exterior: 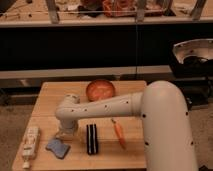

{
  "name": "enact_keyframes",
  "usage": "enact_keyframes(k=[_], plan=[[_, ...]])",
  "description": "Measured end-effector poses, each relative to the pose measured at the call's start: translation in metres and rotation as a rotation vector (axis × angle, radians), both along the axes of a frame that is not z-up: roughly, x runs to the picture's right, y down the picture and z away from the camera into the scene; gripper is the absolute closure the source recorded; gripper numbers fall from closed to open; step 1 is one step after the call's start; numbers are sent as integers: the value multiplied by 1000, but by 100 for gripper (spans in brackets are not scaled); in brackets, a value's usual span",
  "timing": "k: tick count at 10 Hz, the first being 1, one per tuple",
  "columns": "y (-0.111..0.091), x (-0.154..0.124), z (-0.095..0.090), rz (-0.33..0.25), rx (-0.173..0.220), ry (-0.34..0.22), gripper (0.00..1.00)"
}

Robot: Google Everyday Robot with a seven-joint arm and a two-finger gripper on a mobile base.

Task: Wipe the white sponge on the table

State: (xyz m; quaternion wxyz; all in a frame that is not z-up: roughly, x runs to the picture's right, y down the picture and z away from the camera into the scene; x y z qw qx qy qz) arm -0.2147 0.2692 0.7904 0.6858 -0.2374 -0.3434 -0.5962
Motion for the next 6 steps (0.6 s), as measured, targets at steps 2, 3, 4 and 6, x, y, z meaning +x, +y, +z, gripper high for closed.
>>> enact_keyframes(k=[2,3,4,6], plan=[[-5,-16,-3,-116,15,-134,20],[-7,-25,-4,-177,24,-205,20],[-9,-32,-5,-200,30,-238,20],[-8,-48,-9,-268,57,-285,20]])
